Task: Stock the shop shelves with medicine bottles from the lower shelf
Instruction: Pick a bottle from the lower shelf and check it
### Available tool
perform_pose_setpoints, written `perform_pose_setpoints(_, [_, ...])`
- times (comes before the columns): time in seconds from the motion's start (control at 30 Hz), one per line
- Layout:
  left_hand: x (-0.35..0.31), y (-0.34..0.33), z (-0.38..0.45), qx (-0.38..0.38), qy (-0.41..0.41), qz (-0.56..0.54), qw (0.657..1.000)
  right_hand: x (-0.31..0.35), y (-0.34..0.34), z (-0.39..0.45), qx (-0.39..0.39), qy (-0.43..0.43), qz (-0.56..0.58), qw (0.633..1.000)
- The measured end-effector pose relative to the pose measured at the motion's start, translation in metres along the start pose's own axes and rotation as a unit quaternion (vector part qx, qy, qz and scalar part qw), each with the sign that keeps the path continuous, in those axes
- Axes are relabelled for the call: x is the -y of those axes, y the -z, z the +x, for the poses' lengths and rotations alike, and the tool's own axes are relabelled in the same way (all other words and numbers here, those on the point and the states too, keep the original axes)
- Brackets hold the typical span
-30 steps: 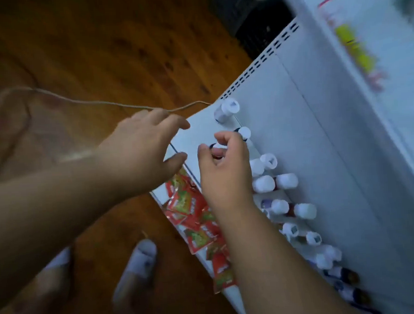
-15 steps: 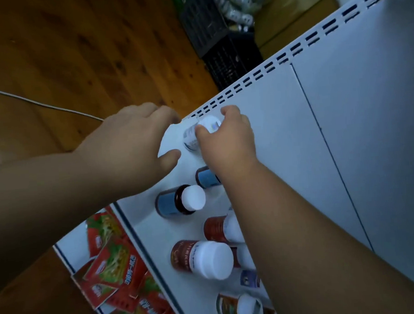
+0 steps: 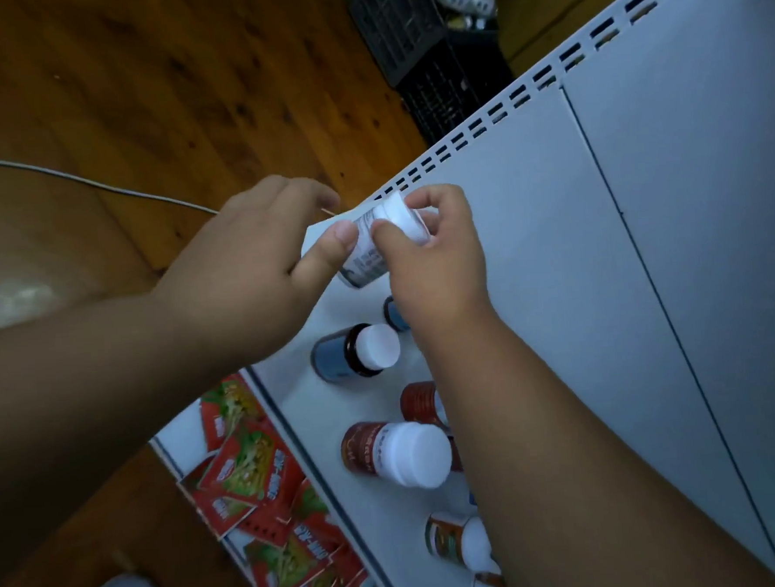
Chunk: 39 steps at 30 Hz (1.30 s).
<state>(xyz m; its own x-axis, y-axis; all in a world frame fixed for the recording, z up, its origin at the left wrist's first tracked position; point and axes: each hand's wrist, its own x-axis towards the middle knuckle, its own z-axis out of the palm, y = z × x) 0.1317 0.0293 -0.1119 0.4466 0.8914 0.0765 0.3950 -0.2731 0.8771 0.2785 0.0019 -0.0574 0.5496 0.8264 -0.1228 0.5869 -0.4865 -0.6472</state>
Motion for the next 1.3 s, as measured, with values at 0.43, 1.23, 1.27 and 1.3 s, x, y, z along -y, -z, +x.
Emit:
perform_pose_setpoints(0.43, [-0.106, 0.189, -0.163, 0.043, 0.071, -0.088, 0.993, 0.159, 0.031, -0.218, 0.111, -0.162, 0.401, 0.895])
perform_pose_setpoints(1.23, [-0.478, 0.09, -0.407, 0.425, -0.25, -0.071, 0.867, 0.081, 0.381, -0.6, -0.342, -0.133, 0.484, 0.794])
perform_pose_setpoints(1.27, [-0.494, 0.075, -0.423, 0.441, -0.267, -0.074, 0.854, 0.069, 0.397, -0.619, -0.356, -0.133, 0.487, 0.787])
perform_pose_setpoints(1.3, [-0.508, 0.06, -0.436, 0.454, -0.288, -0.076, 0.84, 0.057, 0.412, -0.635, -0.371, -0.135, 0.49, 0.777])
